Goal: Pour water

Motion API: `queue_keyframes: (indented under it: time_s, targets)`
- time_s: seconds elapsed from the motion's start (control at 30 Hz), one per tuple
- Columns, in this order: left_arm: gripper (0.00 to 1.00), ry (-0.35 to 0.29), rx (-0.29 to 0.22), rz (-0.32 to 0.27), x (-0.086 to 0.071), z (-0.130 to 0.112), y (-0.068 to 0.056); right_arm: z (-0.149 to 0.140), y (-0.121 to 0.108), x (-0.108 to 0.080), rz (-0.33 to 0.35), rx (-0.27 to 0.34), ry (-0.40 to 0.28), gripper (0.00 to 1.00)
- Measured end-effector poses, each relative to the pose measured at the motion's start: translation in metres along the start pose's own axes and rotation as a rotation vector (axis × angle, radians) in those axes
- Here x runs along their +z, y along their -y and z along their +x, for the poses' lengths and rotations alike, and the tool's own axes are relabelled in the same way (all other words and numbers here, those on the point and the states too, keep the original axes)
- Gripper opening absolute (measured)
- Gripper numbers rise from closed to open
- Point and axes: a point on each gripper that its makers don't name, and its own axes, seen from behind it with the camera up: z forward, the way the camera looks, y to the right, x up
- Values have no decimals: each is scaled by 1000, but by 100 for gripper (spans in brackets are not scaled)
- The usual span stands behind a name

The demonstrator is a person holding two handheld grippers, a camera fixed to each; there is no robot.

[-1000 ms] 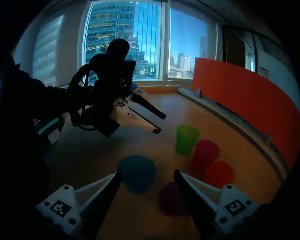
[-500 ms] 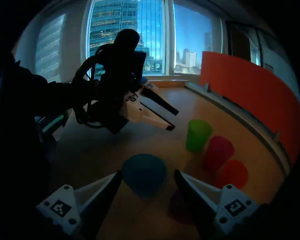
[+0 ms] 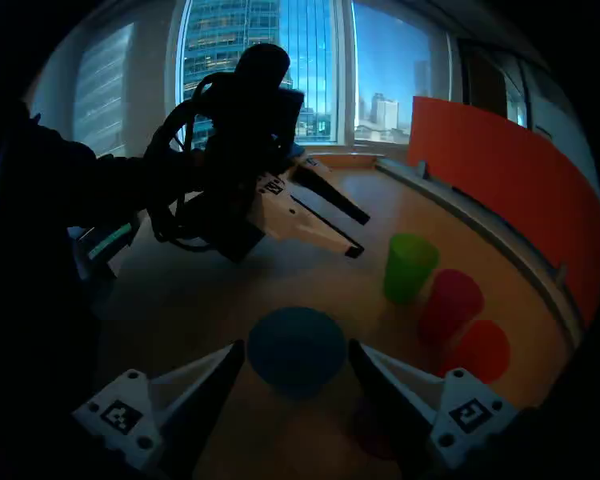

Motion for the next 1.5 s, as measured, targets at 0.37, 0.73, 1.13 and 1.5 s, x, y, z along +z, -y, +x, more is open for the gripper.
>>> queue_keyframes:
  time_s: [0.37,0.73,1.13,1.5]
  targets:
    - [90,3,2,-1,3,-1,1,-5,1,15,2,-21,23,100]
    - [90,10,5,-2,6,-3,2,-8,1,25,4,-25,31,100]
    - [90,22,7,3,13,-4,6,-10,2,24,10,-29,26,94]
    - [90,41,13,2,24,-7,9,-8,7,19,8,-28,7,94]
